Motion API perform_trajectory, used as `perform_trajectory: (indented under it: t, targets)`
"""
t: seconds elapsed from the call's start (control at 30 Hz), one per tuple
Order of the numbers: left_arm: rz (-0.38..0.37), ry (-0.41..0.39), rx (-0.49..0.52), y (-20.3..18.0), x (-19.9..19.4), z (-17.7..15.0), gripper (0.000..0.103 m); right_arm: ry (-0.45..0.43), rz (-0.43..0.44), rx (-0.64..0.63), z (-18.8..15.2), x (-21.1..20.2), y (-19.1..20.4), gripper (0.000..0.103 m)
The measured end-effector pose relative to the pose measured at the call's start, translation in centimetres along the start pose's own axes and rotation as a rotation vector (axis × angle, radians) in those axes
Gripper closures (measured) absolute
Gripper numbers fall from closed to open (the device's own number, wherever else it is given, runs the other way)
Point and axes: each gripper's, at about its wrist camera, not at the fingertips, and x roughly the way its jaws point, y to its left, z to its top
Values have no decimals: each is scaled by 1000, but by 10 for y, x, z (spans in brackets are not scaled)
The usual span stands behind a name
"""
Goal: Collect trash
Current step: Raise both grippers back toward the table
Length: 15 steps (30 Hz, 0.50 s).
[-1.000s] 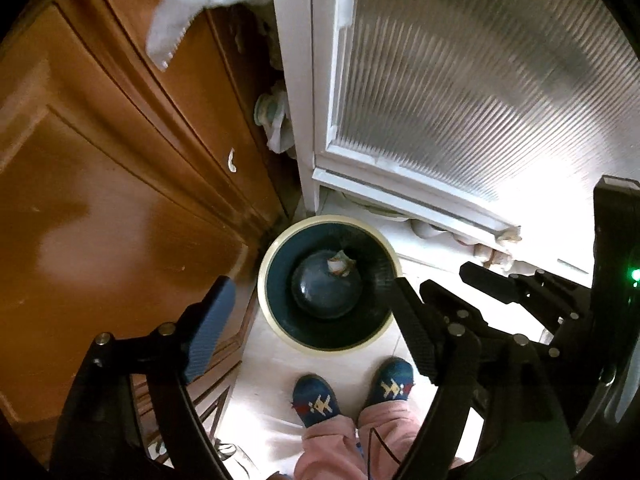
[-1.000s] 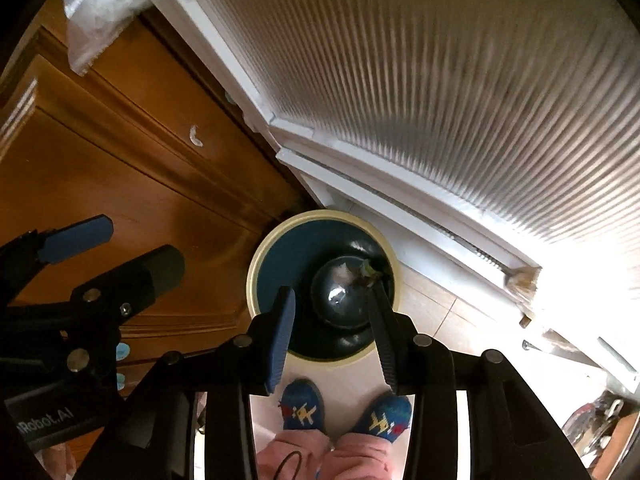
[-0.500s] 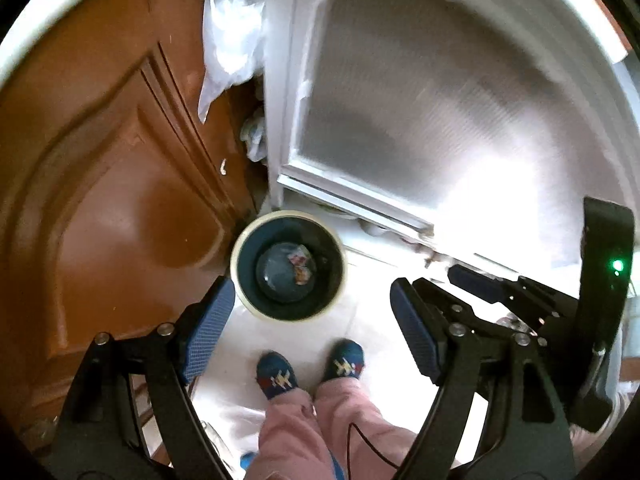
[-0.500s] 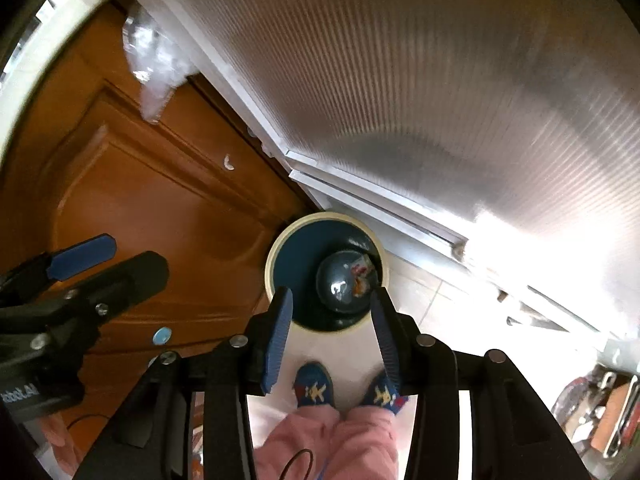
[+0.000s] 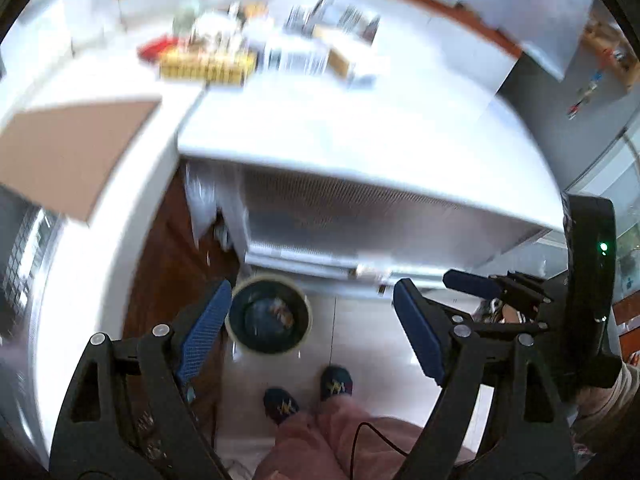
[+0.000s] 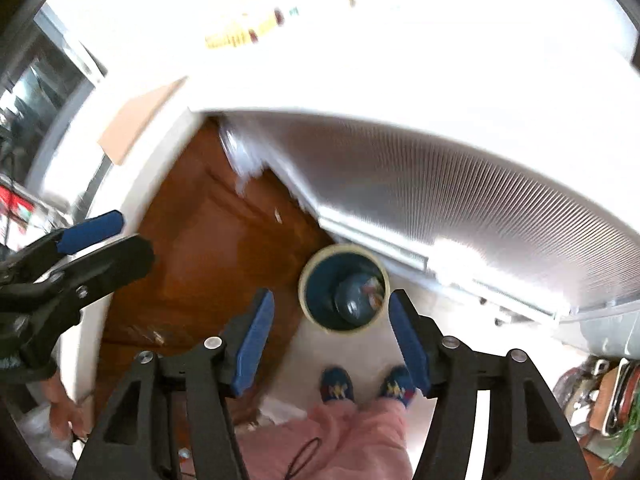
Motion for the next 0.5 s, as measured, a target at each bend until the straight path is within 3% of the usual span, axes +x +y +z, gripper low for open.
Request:
perform_trajectory:
  t: [0.23,0.37,0.5]
  targets:
    - [-10,-137,58,-15,-61,47,22,-189,-36,21,30,-92,17,39]
    - [-19,-163,34,-16,-82,69,22,-314,-92,-29,50,-136,34,21]
    - [8,-187,-19,-11,-92,90,22,-361,-100,-77,77,-166,42,14]
